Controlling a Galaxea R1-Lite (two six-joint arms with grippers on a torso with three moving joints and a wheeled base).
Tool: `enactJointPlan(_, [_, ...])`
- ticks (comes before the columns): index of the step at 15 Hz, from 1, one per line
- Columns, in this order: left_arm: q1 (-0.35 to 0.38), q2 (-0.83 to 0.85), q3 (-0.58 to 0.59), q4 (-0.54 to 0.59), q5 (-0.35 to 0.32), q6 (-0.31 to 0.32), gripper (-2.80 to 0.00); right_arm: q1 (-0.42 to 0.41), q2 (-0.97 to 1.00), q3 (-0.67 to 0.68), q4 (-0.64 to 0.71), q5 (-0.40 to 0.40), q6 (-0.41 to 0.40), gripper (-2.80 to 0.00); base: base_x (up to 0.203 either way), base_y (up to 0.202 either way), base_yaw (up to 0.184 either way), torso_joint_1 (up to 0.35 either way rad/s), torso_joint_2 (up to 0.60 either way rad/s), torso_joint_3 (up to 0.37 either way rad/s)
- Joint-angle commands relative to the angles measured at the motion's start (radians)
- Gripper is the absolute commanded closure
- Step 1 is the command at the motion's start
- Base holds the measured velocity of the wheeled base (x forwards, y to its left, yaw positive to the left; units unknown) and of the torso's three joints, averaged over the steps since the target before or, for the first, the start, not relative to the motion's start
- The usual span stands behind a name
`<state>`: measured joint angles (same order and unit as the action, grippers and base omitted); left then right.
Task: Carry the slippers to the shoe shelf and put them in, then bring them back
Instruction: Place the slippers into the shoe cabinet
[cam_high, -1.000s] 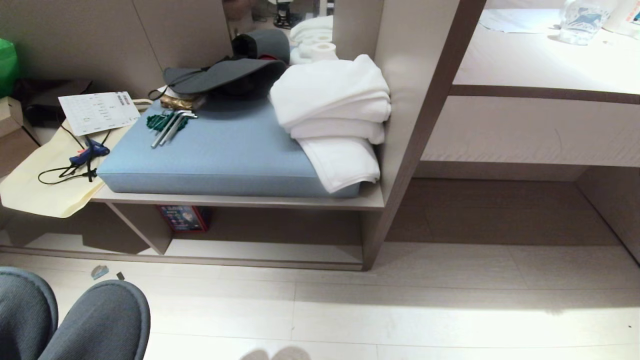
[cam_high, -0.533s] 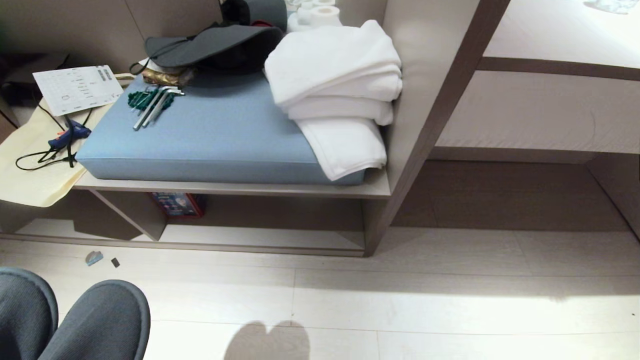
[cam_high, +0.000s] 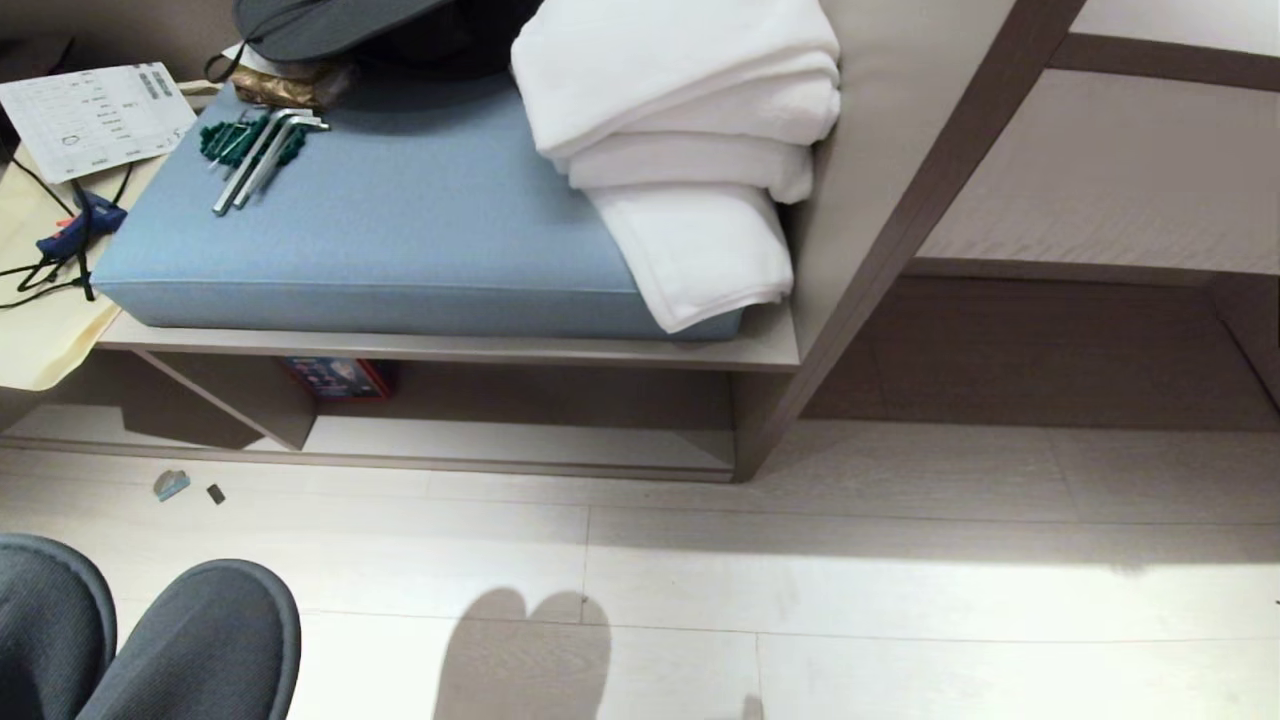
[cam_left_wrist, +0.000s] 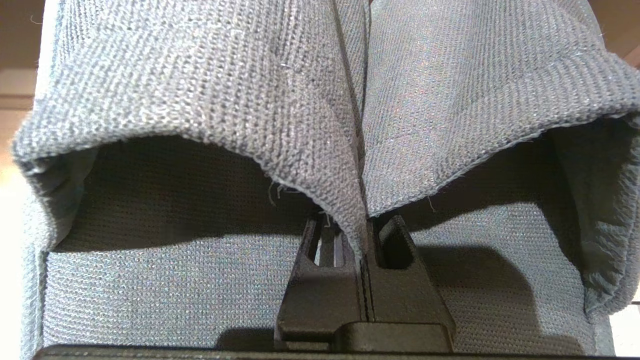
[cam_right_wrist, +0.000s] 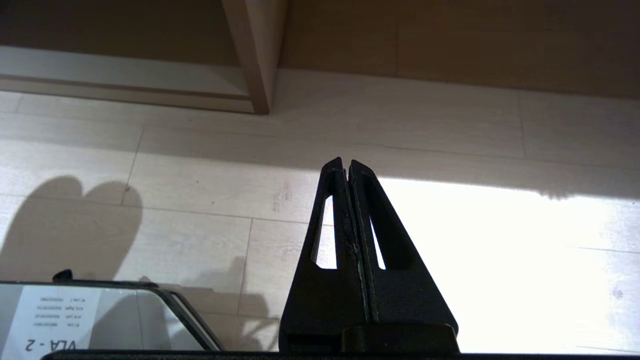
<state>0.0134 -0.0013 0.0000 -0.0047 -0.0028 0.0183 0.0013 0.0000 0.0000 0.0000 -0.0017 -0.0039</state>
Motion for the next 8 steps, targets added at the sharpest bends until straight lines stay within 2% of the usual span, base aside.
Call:
enactJointPlan(1, [0.0,0.001,0.0,0.0,0.0,0.0,0.0,0.0,0.0,0.0,0.0,0.0,-0.001,0.0,0.0,0.0,0.0,0.002,0.01,-0.203])
enactJointPlan(8, [0.0,0.001,0.0,0.0,-0.002,0.002,0.0,-0.001,0.001,0.0,0.0,0.0,-0.001,0.0,0.0,0.0,0.0,0.003,0.0,-0.195])
